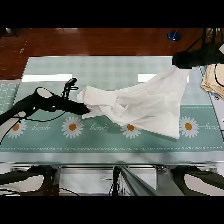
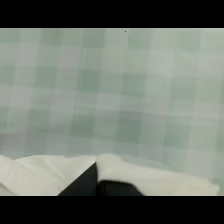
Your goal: Fold the shirts.
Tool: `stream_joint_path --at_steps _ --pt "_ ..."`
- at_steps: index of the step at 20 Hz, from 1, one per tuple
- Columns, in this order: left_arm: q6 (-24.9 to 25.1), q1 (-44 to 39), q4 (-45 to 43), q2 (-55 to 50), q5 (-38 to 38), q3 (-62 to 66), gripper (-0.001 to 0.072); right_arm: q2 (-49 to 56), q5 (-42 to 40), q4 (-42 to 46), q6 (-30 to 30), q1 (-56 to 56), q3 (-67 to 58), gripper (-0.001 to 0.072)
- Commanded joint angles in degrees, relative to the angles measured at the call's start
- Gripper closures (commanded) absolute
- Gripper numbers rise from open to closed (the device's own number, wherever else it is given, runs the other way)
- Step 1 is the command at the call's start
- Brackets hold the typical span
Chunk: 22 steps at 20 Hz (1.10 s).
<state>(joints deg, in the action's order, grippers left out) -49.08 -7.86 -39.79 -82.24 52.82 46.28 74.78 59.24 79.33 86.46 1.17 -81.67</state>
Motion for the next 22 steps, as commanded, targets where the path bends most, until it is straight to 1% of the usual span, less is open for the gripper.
stream_joint_path --at_steps 1,2,3,5,6,7,8,9,12,14,17,20,22 --pt "-0.26 -0.26 0.20 -0.37 1.92 0.07 0.0678 -0.02 1.66 5.35 2.62 -0.28 -0.07 0.0470" --pt "-0.26 -0.26 0.20 -0.37 2.40 0.07 0.0678 -0.02 4.31 6.91 3.23 -1.01 -0.15 0.0199" --pt "-0.24 -0.26 0.20 -0.37 2.91 0.07 0.0678 -0.02 8.68 9.18 3.23 -2.36 -0.17 0.0171" --pt "-0.24 -0.26 0.20 -0.37 3.30 0.07 0.0678 0.00 19.04 16.94 2.67 -6.23 -0.04 0.0168" --pt "-0.22 -0.26 0.20 -0.37 3.28 0.07 0.0677 0.00 23.34 20.92 2.01 -8.59 0.09 0.0130" --pt "-0.20 -0.26 0.17 -0.37 3.28 0.07 0.0677 -0.02 26.77 23.10 0.85 -11.56 0.39 0.0126" --pt "-0.20 -0.26 0.17 -0.37 3.28 0.07 0.0677 -0.02 29.49 22.25 -0.85 -14.58 0.79 0.0126" --pt "-0.20 -0.26 0.17 -0.37 3.28 0.07 0.0677 -0.02 31.63 19.52 -2.08 -17.81 1.60 0.0128" --pt "-0.20 -0.24 0.17 -0.37 3.28 0.07 0.0677 -0.92 34.27 4.46 -4.22 -25.97 6.73 0.0129" --pt "-0.20 -0.24 0.17 -0.37 3.28 0.07 0.0677 -2.08 36.22 -1.90 -5.84 -29.44 12.81 0.0129" --pt "-0.20 -0.26 0.17 -0.35 3.45 0.07 0.0677 -4.52 36.26 -5.51 -8.15 -31.30 23.10 0.0129" --pt "-0.15 -0.26 0.17 -0.37 4.50 0.13 0.0677 -6.69 34.23 -5.49 -9.73 -31.34 31.36 0.0129" --pt "-0.15 -0.26 0.17 -0.37 5.29 0.15 0.0677 -7.74 33.14 -5.33 -10.64 -31.36 34.75 0.0129"
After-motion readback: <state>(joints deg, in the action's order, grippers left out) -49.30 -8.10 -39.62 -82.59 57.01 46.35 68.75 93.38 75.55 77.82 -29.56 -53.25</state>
